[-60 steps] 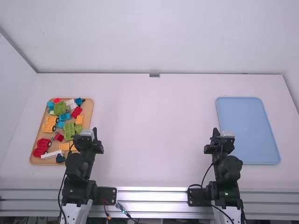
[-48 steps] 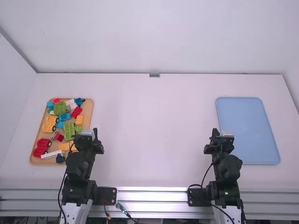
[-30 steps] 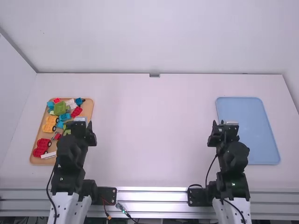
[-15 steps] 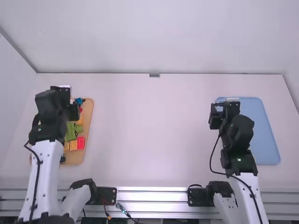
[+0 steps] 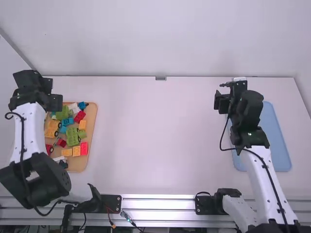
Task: Assemble lego blocks to make yellow taxi
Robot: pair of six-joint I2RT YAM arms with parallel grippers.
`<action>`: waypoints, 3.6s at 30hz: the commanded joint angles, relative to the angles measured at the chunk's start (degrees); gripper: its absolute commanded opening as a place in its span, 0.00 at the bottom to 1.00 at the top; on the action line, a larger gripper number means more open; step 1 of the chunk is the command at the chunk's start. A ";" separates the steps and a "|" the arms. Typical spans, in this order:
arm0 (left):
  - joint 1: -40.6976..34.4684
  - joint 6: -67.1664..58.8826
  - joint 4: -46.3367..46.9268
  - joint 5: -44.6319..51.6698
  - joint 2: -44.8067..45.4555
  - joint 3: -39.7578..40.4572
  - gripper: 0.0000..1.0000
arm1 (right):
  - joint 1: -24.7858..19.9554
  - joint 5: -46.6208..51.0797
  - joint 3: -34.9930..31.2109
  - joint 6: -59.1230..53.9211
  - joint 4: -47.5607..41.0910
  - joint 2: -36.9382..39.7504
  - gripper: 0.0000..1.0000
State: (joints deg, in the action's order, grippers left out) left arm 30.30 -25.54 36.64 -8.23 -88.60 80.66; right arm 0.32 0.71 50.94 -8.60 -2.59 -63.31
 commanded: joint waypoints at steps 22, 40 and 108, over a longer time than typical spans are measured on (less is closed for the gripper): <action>16.37 -26.08 9.88 11.72 -31.47 14.84 0.88 | 2.93 0.66 10.91 -1.97 -0.63 -10.95 0.99; 16.59 -26.82 9.31 12.28 -35.08 13.81 0.82 | 3.13 0.66 10.73 -1.97 -1.27 -10.95 0.99; 8.13 -26.97 33.40 25.46 -35.19 39.87 0.25 | 2.99 0.63 10.12 -1.95 -0.66 -10.97 0.99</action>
State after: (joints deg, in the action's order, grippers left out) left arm 41.23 -50.22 68.71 11.38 -125.60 118.78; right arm 3.36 1.41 59.40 -10.76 -3.22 -74.04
